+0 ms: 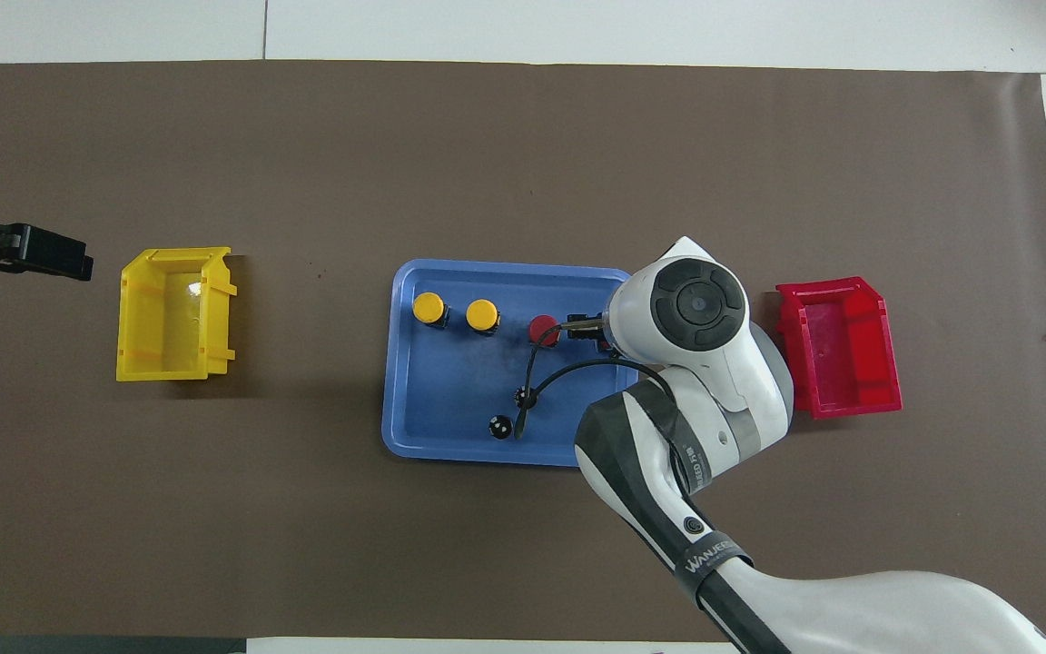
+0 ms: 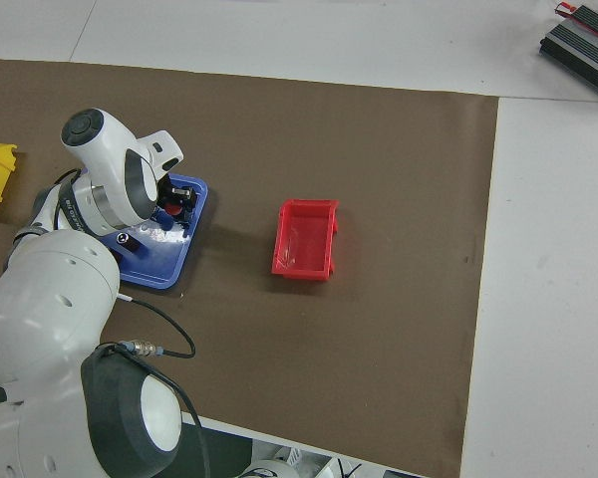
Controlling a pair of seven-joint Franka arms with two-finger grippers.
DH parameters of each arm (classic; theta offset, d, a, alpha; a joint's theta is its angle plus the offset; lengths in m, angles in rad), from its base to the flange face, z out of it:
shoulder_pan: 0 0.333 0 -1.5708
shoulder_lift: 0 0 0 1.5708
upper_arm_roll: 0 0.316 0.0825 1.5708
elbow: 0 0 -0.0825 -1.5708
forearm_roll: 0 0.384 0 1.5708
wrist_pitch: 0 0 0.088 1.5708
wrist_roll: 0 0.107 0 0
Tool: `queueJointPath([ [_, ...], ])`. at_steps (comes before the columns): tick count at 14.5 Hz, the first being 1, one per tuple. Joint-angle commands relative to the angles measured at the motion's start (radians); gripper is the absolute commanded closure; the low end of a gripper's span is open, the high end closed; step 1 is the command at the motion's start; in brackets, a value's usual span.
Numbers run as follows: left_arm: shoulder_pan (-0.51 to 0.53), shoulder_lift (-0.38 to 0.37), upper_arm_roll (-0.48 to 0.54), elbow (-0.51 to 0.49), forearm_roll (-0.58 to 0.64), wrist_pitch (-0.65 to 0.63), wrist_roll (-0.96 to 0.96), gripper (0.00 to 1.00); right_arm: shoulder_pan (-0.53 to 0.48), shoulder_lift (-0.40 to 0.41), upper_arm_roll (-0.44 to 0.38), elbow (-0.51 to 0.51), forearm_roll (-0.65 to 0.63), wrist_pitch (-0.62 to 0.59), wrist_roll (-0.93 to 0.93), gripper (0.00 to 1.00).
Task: Sort red and yellow buttons by color
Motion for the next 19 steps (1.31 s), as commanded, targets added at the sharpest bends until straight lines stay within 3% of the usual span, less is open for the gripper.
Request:
queueJointPath([
  [1,0.018,-0.014,0.016,-0.006,0.01,-0.021,-0.001,0.0,-0.006,-0.015,0.002,-0.02,0.003,0.022,-0.019,0.56],
  [5,0.005,-0.033,0.006,-0.036,0.01,-0.024,-0.007,0.0,-0.003,-0.008,0.002,0.012,0.012,0.009,-0.016,0.81],
  [8,-0.074,-0.059,0.004,-0.153,0.007,0.161,-0.131,0.0,-0.018,-0.018,-0.001,0.124,0.012,-0.116,-0.022,0.81],
  [10,-0.186,-0.018,0.004,-0.175,0.005,0.256,-0.301,0.01,-0.053,-0.083,-0.005,0.153,0.007,-0.23,-0.058,0.81],
  [13,-0.307,0.099,0.004,-0.173,-0.009,0.386,-0.464,0.03,-0.188,-0.253,-0.008,0.065,0.003,-0.36,-0.231,0.81],
  [15,-0.361,0.18,0.004,-0.178,-0.009,0.474,-0.543,0.07,-0.309,-0.326,-0.008,0.012,0.003,-0.42,-0.375,0.81],
  [17,-0.381,0.232,0.004,-0.181,-0.01,0.518,-0.564,0.13,-0.435,-0.338,-0.008,-0.026,0.003,-0.411,-0.546,0.81],
  [19,-0.404,0.257,0.004,-0.198,-0.012,0.557,-0.601,0.19,-0.484,-0.378,-0.007,-0.121,0.003,-0.342,-0.608,0.81],
])
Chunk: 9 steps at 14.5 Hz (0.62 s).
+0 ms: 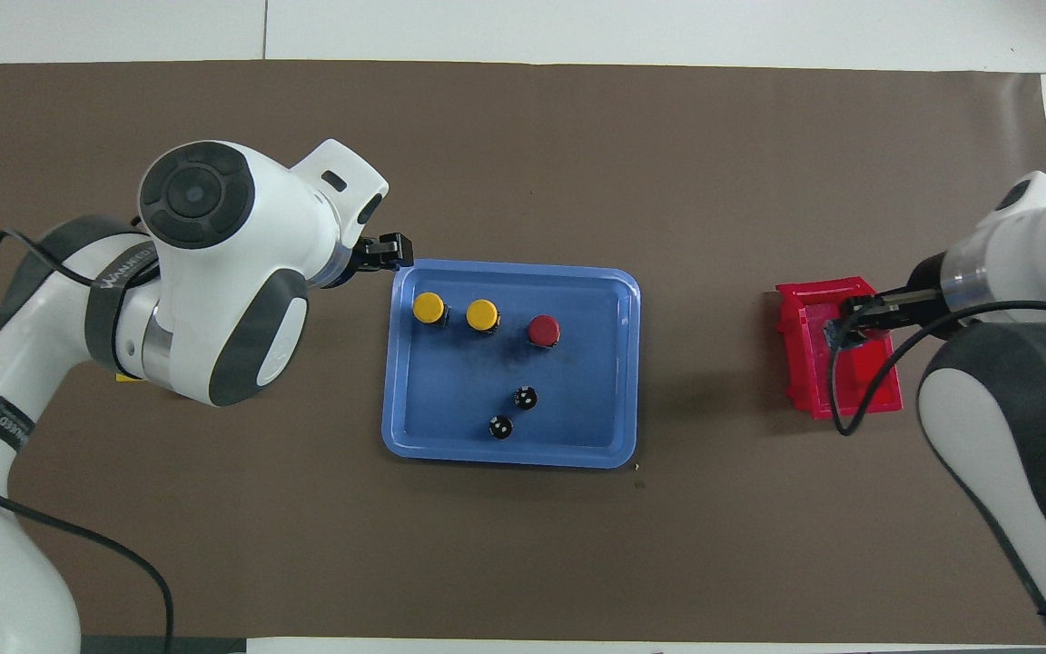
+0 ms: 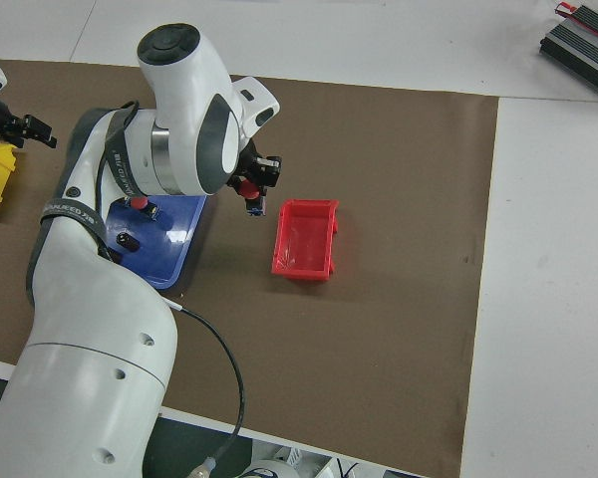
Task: Sort red and yellow buttons by color
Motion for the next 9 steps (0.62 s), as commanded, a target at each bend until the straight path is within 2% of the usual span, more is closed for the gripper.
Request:
queueJointPath([
  [1,-0.038,0.008,0.016,-0.038,-0.009,0.065,-0.042,0.2,-0.035,-0.06,0.016,-0.168,0.005,0.132,-0.054,0.81],
  [4,-0.082,0.024,0.016,-0.08,-0.01,0.136,-0.085,0.2,-0.041,-0.044,0.016,-0.23,0.005,0.223,-0.052,0.81],
  [9,-0.115,0.03,0.016,-0.098,-0.01,0.13,-0.107,0.2,-0.066,0.002,0.016,-0.288,0.003,0.312,-0.057,0.81],
])
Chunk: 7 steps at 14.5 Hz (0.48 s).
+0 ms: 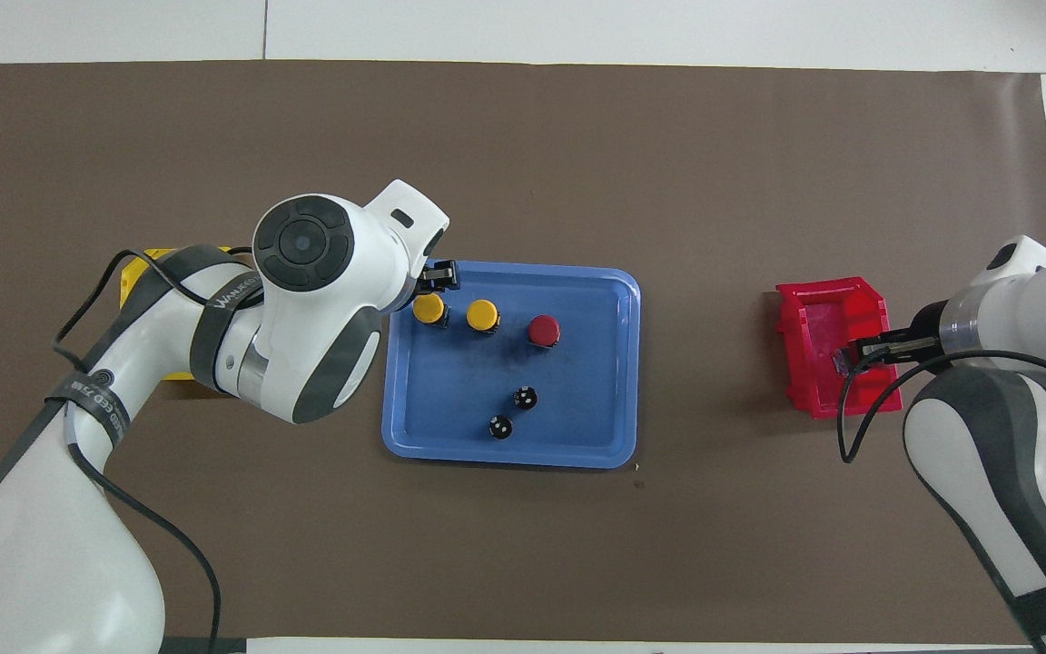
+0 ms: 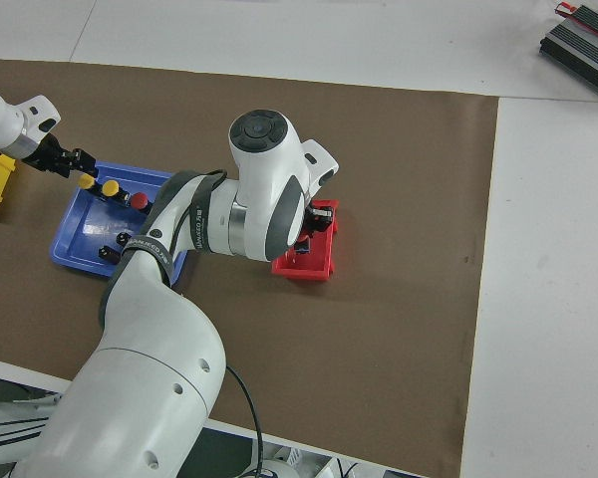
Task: Sort red and yellow buttons by color
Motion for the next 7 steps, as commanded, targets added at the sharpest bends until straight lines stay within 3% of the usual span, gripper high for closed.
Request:
queueJointPath([
  [1,-0.013,-0.013,0.016,-0.036,-0.009,0.021,-0.009,0.2,-0.016,0.013,0.008,-0.044,0.003,0.071,-0.003,0.81],
  [3,-0.013,-0.016,0.016,-0.047,-0.009,0.022,-0.009,0.25,-0.012,0.006,0.008,-0.081,0.002,0.1,-0.001,0.81],
  [4,-0.013,-0.018,0.016,-0.048,-0.009,0.022,-0.01,0.35,-0.016,0.013,0.008,-0.094,0.002,0.106,-0.001,0.81],
  [6,-0.013,-0.018,0.016,-0.048,-0.009,0.021,-0.022,0.84,-0.013,0.02,0.008,-0.104,0.0,0.132,0.0,0.81],
  [7,-0.013,-0.016,0.014,-0.044,-0.009,0.018,-0.044,0.94,-0.007,0.023,0.008,-0.112,0.0,0.141,0.003,0.81],
])
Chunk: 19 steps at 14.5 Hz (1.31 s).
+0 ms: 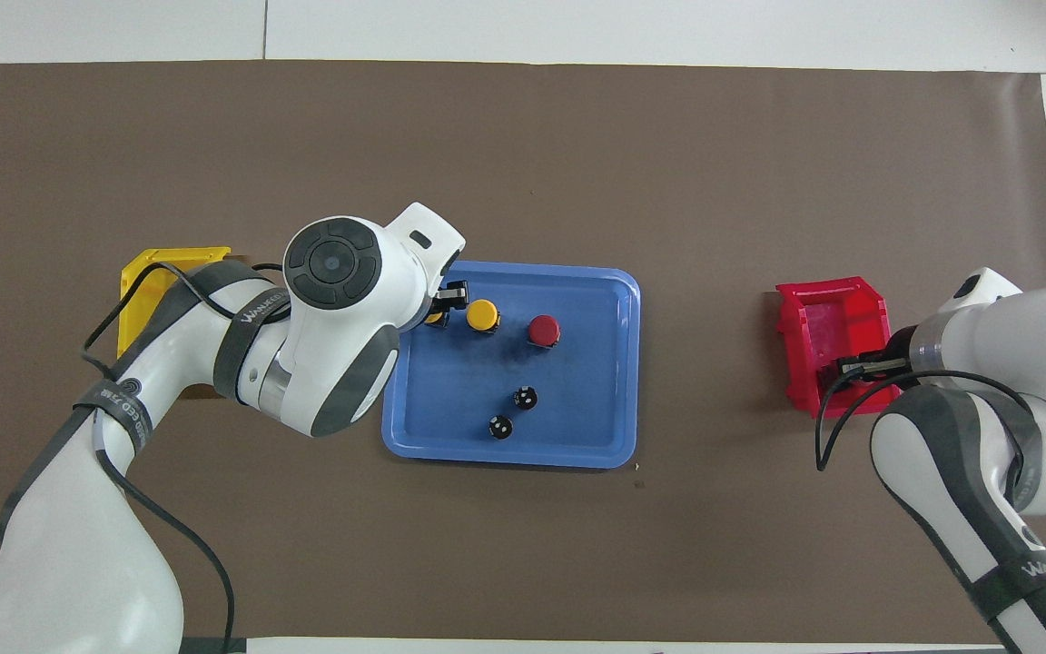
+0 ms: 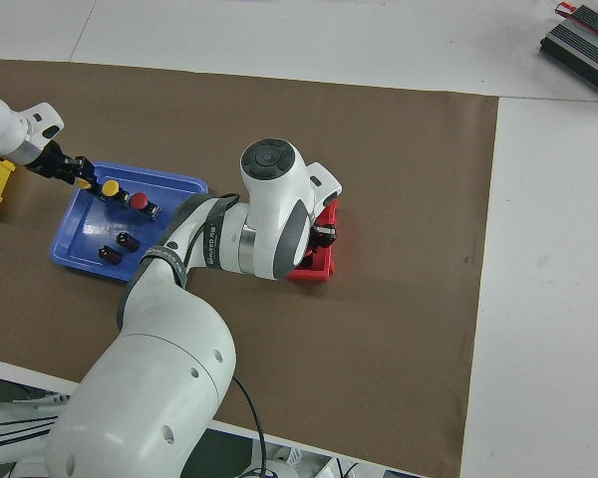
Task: Sort red and yellow buttons by color
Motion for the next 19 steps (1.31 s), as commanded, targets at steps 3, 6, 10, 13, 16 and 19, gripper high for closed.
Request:
queueJointPath([
  [3,-0.026,-0.03,0.012,0.067,-0.008,-0.142,-0.063,0.98,-0.001,0.003,0.007,-0.052,0.0,0.07,0.005,0.76],
  [6,0.051,-0.094,0.026,0.155,-0.005,-0.354,-0.034,0.98,-0.001,0.005,0.007,-0.047,0.0,0.067,0.003,0.47],
  [10,0.336,-0.171,0.026,0.153,-0.001,-0.464,0.341,0.98,-0.001,0.032,0.007,0.049,-0.006,-0.023,-0.001,0.47],
  [13,0.462,-0.183,0.026,0.134,-0.001,-0.438,0.487,0.98,0.003,0.086,0.016,0.249,0.0,-0.204,0.008,0.47],
  [16,0.524,-0.223,0.026,0.017,-0.001,-0.328,0.555,0.98,0.071,0.144,0.016,0.458,0.012,-0.37,0.078,0.44],
  [19,0.524,-0.267,0.026,-0.096,-0.001,-0.266,0.558,0.98,0.236,0.232,0.016,0.652,0.014,-0.413,0.26,0.31],
])
